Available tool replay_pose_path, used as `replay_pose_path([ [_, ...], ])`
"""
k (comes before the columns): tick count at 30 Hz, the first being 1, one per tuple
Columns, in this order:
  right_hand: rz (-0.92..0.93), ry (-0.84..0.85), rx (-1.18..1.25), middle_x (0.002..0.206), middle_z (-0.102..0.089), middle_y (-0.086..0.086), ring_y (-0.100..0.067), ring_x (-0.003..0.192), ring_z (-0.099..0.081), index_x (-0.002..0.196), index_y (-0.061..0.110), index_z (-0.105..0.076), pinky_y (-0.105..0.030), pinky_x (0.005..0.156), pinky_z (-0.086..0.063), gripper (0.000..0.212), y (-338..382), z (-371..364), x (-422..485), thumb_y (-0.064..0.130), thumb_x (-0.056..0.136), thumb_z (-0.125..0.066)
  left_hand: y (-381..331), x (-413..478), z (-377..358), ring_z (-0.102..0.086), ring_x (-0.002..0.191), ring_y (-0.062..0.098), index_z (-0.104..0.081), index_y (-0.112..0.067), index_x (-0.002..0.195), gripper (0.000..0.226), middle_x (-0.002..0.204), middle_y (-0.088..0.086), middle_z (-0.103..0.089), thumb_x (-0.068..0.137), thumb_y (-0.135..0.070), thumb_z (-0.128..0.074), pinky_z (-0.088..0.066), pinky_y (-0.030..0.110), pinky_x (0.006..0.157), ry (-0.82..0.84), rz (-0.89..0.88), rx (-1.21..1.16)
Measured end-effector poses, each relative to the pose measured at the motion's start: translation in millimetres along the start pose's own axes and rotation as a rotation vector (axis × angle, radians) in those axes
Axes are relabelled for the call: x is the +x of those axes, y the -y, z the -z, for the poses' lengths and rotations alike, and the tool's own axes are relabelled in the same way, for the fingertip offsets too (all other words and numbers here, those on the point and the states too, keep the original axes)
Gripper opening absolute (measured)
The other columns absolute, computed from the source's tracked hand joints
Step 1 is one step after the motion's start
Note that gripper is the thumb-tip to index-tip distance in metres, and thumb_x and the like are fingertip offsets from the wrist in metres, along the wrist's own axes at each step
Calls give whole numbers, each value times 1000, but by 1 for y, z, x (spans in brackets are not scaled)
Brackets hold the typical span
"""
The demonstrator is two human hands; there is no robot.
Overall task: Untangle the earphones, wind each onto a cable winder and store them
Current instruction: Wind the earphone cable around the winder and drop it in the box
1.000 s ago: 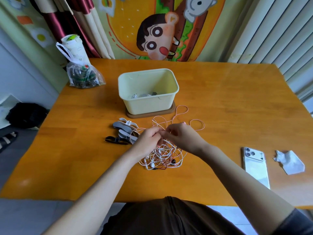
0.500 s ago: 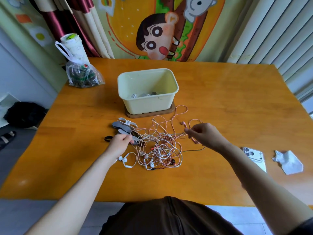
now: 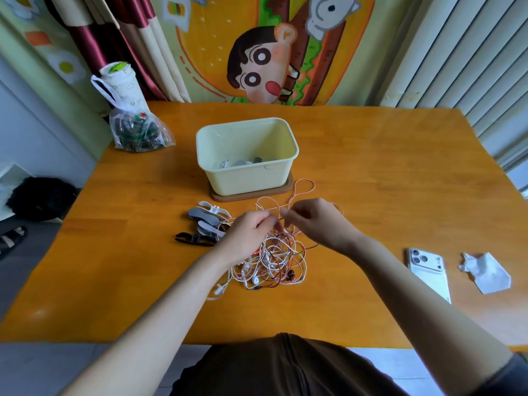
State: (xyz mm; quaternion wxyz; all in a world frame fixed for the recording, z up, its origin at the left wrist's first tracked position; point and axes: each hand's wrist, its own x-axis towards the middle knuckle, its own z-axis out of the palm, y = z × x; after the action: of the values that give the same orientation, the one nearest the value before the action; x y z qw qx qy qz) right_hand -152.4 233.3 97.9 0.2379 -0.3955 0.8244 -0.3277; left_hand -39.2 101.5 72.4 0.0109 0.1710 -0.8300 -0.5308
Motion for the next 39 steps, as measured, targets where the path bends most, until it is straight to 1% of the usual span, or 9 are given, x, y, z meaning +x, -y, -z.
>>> replay_pose_path([
  [2, -19, 32, 5, 36, -40, 13, -8, 38, -32, 64, 24, -63, -19, 41, -23, 35, -7, 3, -1, 40, 94, -53, 9, 1, 6, -49, 74, 18, -62, -23, 78, 32, 78, 18, -56, 102, -25, -40, -36, 31, 72, -48, 47, 45],
  [5, -40, 71, 28, 37, -39, 11, -8, 43, -35, 64, 24, -64, -28, 46, -31, 32, -17, 2, -5, 38, 92, -56, 24, 0, 15, -51, 90, 10, -59, -15, 79, 32, 89, 0, -59, 103, -18, -37, -35, 25, 78, -203, 186, 10],
  [9, -77, 70, 46, 51, -47, 4, -19, 55, -45, 63, 25, -64, -40, 54, -45, 31, -30, 3, -7, 37, 91, -58, 55, -2, 26, -46, 86, 27, -55, -16, 76, 35, 75, 0, -48, 104, -19, -33, -35, 30, 68, -426, 399, -84],
  [14, -165, -16, 57, 52, -47, 1, -8, 46, -39, 65, 20, -67, -19, 45, -27, 30, -44, 22, -12, 34, 91, -59, 76, -10, 40, -52, 105, 45, -58, -10, 92, 29, 106, 28, -60, 104, -21, -34, -44, 46, 90, -584, 575, -139],
  [17, -164, -162, 67, 46, -45, 9, -4, 39, -36, 71, 15, -69, -15, 41, -27, 29, -43, 24, -9, 33, 92, -59, 77, -9, 37, -53, 95, 40, -62, -8, 91, 30, 96, 23, -59, 103, -16, -36, -38, 33, 76, -542, 524, -83],
  [22, -58, -254, 106, 51, -50, -1, -8, 48, -39, 67, 19, -65, -25, 49, -30, 28, -22, 21, -5, 32, 92, -58, 67, 3, 24, -44, 118, 31, -63, -15, 116, 27, 126, 11, -54, 95, -5, -49, -35, 33, 92, -460, 380, 405],
  [27, 50, -126, 32, 49, -43, 4, -8, 44, -36, 67, 20, -63, -18, 44, -28, 29, -1, 7, -2, 32, 92, -57, -12, 5, -2, -55, 83, 16, -60, -19, 116, 26, 113, -2, -63, 99, -6, -44, -46, 26, 73, -325, -14, -29],
  [32, 27, -169, 63, 47, -44, 6, -8, 45, -39, 64, 17, -58, -19, 45, -29, 33, -3, 6, 0, 32, 94, -55, -29, 4, -15, -43, 61, 19, -62, -22, 93, 24, 66, 0, -52, 102, -23, -40, -33, 32, 58, -65, -43, -53],
  [39, 31, -65, 53, 51, -42, 9, -7, 47, -34, 70, 22, -60, -19, 46, -26, 27, -18, -4, -6, 33, 94, -55, -9, 9, 8, -36, 49, 5, -61, -18, 78, 31, 53, -9, -38, 101, -17, -42, -33, 22, 50, -210, 28, -169],
])
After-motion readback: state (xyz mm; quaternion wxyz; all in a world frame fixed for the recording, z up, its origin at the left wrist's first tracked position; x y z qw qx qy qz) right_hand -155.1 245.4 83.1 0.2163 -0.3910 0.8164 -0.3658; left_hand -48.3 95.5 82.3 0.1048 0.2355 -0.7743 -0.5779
